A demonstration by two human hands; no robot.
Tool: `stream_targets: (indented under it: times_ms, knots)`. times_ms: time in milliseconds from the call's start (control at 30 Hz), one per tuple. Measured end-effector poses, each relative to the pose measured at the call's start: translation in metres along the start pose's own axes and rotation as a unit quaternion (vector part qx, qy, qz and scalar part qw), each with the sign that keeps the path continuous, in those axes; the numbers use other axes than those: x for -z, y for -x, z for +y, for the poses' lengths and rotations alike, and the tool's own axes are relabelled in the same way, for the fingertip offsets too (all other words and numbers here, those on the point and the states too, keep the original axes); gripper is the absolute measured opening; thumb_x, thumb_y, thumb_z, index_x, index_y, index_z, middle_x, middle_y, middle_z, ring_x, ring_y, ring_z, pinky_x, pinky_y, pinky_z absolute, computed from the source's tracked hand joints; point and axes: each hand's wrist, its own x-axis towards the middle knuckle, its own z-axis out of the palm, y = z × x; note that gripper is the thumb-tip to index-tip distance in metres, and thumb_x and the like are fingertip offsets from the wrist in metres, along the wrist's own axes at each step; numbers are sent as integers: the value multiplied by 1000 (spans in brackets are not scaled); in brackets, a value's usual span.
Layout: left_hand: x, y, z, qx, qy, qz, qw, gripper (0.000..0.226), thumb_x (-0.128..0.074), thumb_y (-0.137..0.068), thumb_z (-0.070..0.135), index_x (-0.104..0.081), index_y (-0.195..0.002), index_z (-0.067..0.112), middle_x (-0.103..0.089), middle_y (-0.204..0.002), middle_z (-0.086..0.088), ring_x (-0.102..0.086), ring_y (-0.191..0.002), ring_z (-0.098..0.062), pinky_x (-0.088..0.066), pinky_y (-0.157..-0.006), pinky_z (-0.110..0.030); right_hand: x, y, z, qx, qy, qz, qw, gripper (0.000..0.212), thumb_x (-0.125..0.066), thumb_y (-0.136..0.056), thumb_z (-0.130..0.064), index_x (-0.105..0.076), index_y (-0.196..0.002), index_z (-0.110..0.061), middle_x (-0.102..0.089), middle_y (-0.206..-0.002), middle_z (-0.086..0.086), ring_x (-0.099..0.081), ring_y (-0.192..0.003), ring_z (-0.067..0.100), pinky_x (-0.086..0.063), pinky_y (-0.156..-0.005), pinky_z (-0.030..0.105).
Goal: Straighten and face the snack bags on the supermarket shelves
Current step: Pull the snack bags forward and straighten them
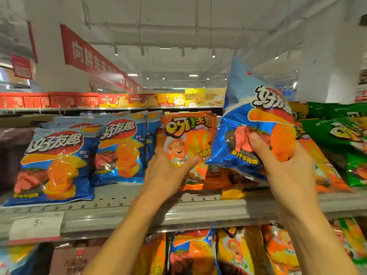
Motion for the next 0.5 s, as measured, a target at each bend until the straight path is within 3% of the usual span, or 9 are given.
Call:
stream_targets:
  times_ms: [100, 367, 500]
  knots:
    - [-17, 0, 5, 18, -20, -14, 1000, 99, -58, -73, 77, -36, -139, 7, -55, -134, -18, -53, -121, -37, -46, -98, -46, 10, 6, 1, 12, 34, 16, 999, 48, -76, -71, -64, -73, -96, -24, -77, -89, -13, -72, -83, 4, -53, -76, 27]
    - [15, -2, -15, -1, -69, 68, 995, 93, -69, -73, 71, -41, -133, 5, -56, -125, -18, -55, -116, -37, -48, -93, -48, 2, 26, 0, -5, 69, -9, 998, 48, -78, -73, -58, -71, -106, -24, -77, -96, -9, -74, -92, 12, -57, -89, 50]
    - [10, 7, -13, 20, -66, 17, 998, 90, -64, -76, 69, -39, -132, 4, -55, -128, -19, -53, -118, -39, -47, -93, -47, -4, 30, -2, -13, 65, -5, 998, 50, -78, -72, -59, -71, -105, -23, -77, -96, -8, -73, -92, 13, -57, -89, 50]
